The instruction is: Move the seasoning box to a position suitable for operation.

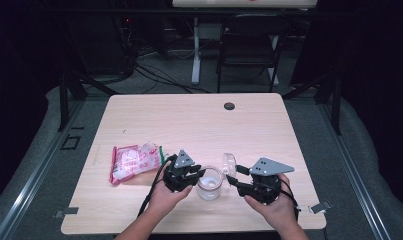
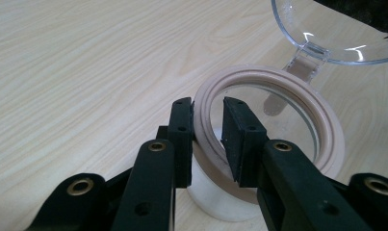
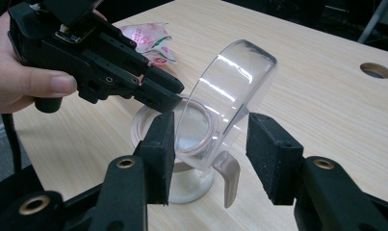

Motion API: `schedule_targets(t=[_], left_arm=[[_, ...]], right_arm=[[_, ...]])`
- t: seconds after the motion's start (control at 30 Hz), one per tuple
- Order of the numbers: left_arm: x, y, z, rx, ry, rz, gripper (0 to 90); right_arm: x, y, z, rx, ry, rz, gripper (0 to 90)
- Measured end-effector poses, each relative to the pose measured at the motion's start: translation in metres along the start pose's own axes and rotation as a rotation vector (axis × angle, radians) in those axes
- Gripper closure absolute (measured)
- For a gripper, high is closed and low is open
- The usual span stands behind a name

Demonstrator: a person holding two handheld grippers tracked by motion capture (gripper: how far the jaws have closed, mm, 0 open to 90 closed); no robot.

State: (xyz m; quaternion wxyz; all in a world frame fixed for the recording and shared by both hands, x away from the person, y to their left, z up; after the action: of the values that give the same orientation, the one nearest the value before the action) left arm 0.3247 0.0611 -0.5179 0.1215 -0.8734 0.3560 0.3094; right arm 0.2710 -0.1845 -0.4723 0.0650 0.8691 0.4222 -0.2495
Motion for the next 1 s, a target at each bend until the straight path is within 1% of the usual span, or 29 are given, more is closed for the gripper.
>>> schedule_targets(t=[0.1, 0.17, 0.2, 0.23, 0.33, 0.43, 0.47, 0.5, 0.53, 0.57, 0.6, 0.67, 0.73, 0.83, 0.87, 0.9, 0.97, 1.0], left_arm=[[0.0, 0.0, 0.0, -0.006, -0.003, 0.002, 74.5], [0.0, 0.0, 0.0, -0.012, -0.004, 0.001, 74.6], [0.0, 0.0, 0.0, -0.012, -0.004, 0.001, 74.7], [0.0, 0.0, 0.0, -0.012, -0.003, -0.002, 74.8], [0.0, 0.0, 0.0, -0.018, 0.001, -0.006, 75.0], [0.001, 0.001, -0.001, -0.024, 0.003, -0.01, 75.2], [0.001, 0.001, -0.001, -0.024, 0.003, -0.01, 75.3], [0.001, 0.001, -0.001, -0.024, 0.003, -0.01, 75.3], [0.001, 0.001, -0.001, -0.019, 0.002, -0.01, 75.3], [0.001, 0.001, -0.001, -0.019, 0.002, -0.01, 75.2], [0.001, 0.001, 0.0, -0.02, 0.002, -0.009, 75.3], [0.001, 0.001, 0.0, -0.02, 0.003, -0.009, 75.3], [0.001, 0.001, 0.0, -0.017, 0.003, -0.01, 75.3], [0.001, 0.002, 0.0, -0.018, 0.005, -0.012, 75.3], [0.001, 0.002, 0.0, -0.018, 0.005, -0.012, 75.3], [0.001, 0.002, 0.0, -0.015, 0.005, -0.015, 75.2], [0.001, 0.002, 0.0, -0.015, 0.005, -0.012, 75.2], [0.001, 0.002, 0.0, -0.016, 0.004, -0.014, 75.2]], right_arm=[[-0.001, 0.001, 0.001, 0.003, 0.008, -0.01, 53.9], [0.001, 0.0, 0.002, -0.019, 0.008, -0.017, 54.4], [0.001, 0.0, 0.002, -0.019, 0.008, -0.017, 54.4], [0.005, 0.0, 0.004, -0.03, -0.013, -0.027, 54.6], [0.009, 0.001, 0.008, -0.042, -0.028, -0.039, 54.3], [0.013, 0.005, 0.014, -0.043, -0.03, -0.058, 53.8], [0.013, 0.005, 0.014, -0.043, -0.03, -0.058, 53.8], [0.017, 0.008, 0.02, -0.058, -0.062, -0.047, 54.2], [0.019, 0.008, 0.022, -0.063, -0.072, -0.036, 54.4], [0.019, 0.008, 0.022, -0.063, -0.072, -0.036, 54.4], [0.021, 0.01, 0.027, -0.074, -0.095, -0.024, 54.5], [0.023, 0.011, 0.032, -0.052, -0.096, -0.023, 54.5], [0.025, 0.014, 0.038, -0.026, -0.09, -0.004, 54.8], [0.032, 0.021, 0.047, 0.006, -0.107, 0.015, 57.1], [0.032, 0.021, 0.047, 0.006, -0.107, 0.015, 57.1], [0.036, 0.024, 0.053, 0.017, -0.137, 0.014, 59.2], [0.038, 0.024, 0.054, 0.021, -0.144, 0.013, 60.3], [0.041, 0.024, 0.057, 0.023, -0.146, 0.01, 64.1]])
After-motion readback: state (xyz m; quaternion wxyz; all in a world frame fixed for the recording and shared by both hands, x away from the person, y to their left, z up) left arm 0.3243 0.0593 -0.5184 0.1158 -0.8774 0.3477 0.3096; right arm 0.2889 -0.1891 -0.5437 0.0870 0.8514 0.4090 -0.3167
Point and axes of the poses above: each handheld gripper's, and its own axes: x roughly forward along the jaws, z roughly out of its underside, y roughly to its right, the point moved 1 cm from there along x, roughly forward along the jaws, and after that the axes turned 7 degrees about -z, right-handed, at the moved point
